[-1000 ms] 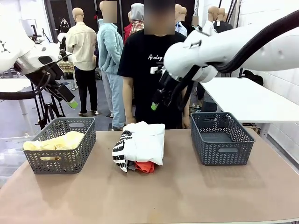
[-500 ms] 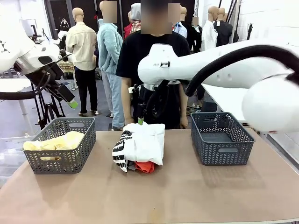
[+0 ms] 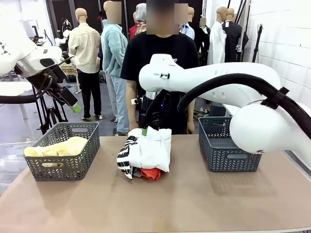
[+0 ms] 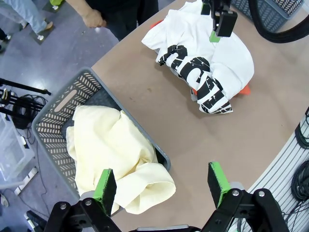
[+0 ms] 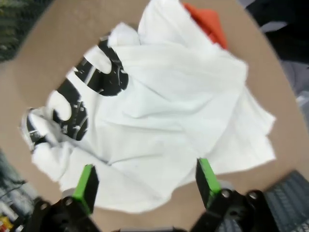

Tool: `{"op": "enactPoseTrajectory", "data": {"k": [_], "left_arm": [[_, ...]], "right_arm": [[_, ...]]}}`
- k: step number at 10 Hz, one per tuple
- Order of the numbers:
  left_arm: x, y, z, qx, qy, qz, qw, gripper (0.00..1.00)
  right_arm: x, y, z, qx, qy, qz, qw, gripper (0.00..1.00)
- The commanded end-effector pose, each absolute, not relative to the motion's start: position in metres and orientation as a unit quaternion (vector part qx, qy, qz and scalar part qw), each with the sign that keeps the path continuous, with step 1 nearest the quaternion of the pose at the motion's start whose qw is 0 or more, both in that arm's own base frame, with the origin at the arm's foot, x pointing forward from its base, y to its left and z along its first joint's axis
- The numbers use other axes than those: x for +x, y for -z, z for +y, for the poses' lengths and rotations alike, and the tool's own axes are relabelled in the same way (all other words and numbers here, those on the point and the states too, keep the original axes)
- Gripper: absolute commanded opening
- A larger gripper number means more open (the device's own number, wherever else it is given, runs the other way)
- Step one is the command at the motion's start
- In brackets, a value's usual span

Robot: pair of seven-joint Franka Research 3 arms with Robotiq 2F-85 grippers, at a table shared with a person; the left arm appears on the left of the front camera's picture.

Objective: Sort the tops and bottoms.
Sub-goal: Lift clothes from the center of the table with your right hand.

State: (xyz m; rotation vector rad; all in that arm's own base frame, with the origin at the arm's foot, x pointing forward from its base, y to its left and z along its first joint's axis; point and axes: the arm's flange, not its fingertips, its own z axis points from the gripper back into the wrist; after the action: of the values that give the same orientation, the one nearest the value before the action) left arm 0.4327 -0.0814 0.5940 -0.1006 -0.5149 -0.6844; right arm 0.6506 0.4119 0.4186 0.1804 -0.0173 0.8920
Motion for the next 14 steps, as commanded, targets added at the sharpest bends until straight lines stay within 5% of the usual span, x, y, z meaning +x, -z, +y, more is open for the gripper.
{"op": "enactPoseTrajectory", "data": {"k": [1, 10, 11, 14], "left_arm": [[0.433, -0.595, -0.080, -0.046, 0.337, -0.249, 0.907, 0.99], [0.433, -0.595, -0.080, -0.046, 0.337, -0.249, 0.907, 0.99], [0.433, -0.595, -0.080, -0.046, 0.337, -0.249, 0.907, 0.99], [0.433, -0.595, -0.080, -0.046, 0.337, -0.249, 0.907, 0.99]], "right_arm": [[0.662, -0.415, 0.423, 0.069, -0.420, 0.006, 0.905, 1.00], [0.638, -0.390, 0.417, 0.064, -0.434, 0.018, 0.898, 1.00], [0.636, -0.393, 0.417, 0.061, -0.442, 0.009, 0.895, 0.92], [0.638, -0.391, 0.416, 0.055, -0.432, 0.031, 0.900, 0.37]]}}
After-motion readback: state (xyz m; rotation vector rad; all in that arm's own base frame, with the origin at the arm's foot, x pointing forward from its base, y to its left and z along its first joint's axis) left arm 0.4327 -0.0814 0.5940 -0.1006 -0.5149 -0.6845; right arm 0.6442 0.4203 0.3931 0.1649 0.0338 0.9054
